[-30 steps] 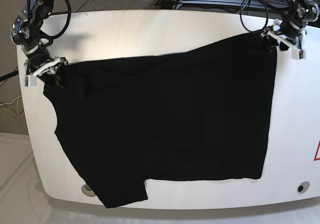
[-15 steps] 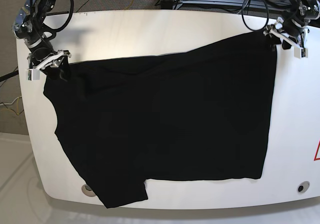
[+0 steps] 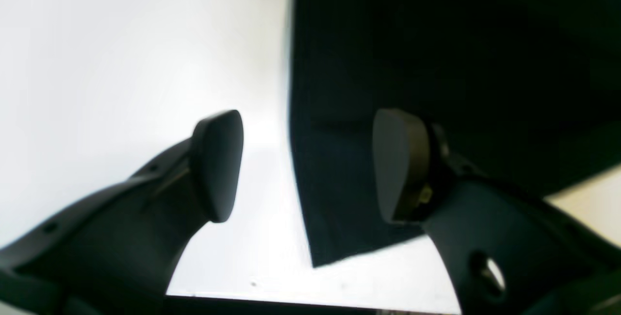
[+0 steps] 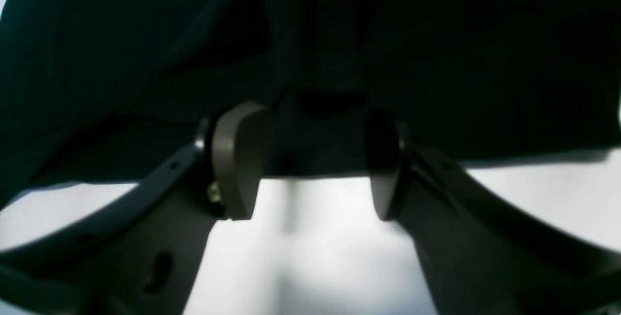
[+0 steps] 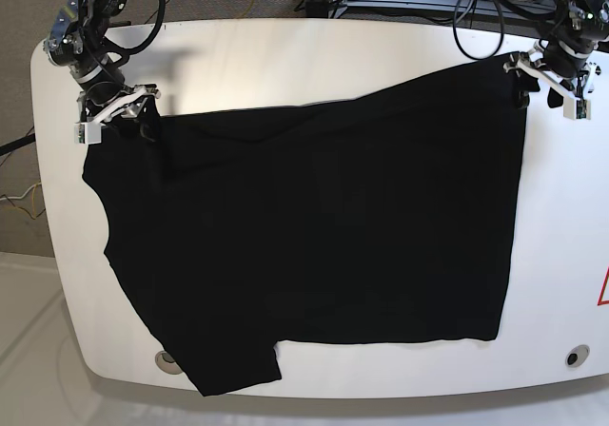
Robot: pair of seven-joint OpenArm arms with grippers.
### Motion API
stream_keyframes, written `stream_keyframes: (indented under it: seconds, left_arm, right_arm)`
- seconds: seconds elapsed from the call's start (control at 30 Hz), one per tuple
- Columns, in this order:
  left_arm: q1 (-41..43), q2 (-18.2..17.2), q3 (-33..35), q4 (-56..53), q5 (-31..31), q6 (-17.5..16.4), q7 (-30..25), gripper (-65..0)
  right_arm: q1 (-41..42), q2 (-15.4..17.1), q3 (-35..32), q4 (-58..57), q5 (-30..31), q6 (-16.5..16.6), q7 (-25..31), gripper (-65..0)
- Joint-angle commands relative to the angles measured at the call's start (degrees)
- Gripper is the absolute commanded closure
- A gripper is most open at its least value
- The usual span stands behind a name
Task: Fold the T-shirt properly
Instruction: 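Hold both corners raised, keeping the shirt edge taut between grippers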
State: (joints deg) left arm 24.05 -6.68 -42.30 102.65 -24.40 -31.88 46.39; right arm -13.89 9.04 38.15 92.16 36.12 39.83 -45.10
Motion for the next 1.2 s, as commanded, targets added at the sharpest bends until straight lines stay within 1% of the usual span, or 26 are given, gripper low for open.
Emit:
stream_keyframes:
  seconds: [0.0,0.17,0.43,0.5,0.7,0.83,0.9,1.1,1.17]
  left_arm:
    - [0.5,-0.6,-0.4,0.2,-0.8,0.0,-0.7,-38.3]
    - [1.0,-0.4,-0.2,-0.3,-1.3,0.0,-0.7,-37.8]
    - [1.3,-0.5,-0.2,-1.3,-3.5,-0.1,0.3,-38.0]
    - [0.9,-0.7,0.0,-2.7,-6.9,-0.3,1.4,-38.4]
    - [0.8,-0.7,0.1,-3.1,-10.1,-0.6,2.5,-37.8]
    - [0.7,-0.6,0.3,-3.0,-11.8,-0.9,2.7,-35.6]
    - [0.2,-0.6,0.0,-3.3,-12.5,-1.0,3.3,-25.8]
    - [-0.2,-0.8,0.8,-3.4,-12.0,-0.8,2.4,-4.3]
    - [-0.4,-0.9,1.0,-3.4,-11.6,-0.8,1.9,-1.4]
  right_arm:
    - [0.6,1.4,0.4,0.3,1.0,0.2,2.9,-33.2]
    - [1.2,1.9,0.6,-2.6,1.2,0.2,6.1,-32.9]
    - [1.5,2.8,0.7,-5.0,1.6,0.2,6.5,-32.8]
    - [1.3,3.3,0.7,-5.0,1.8,0.2,6.2,-33.0]
    - [1.3,3.4,0.6,-4.3,0.5,0.2,6.4,-32.9]
    - [1.3,3.3,0.6,-3.8,-0.8,0.2,6.6,-32.9]
    - [1.2,3.6,0.7,-3.9,-0.5,0.2,6.6,-32.9]
    - [1.0,3.5,0.8,-4.0,-0.7,0.2,6.6,-33.0]
    - [0.9,3.6,0.8,-4.2,-0.4,0.2,6.5,-33.1]
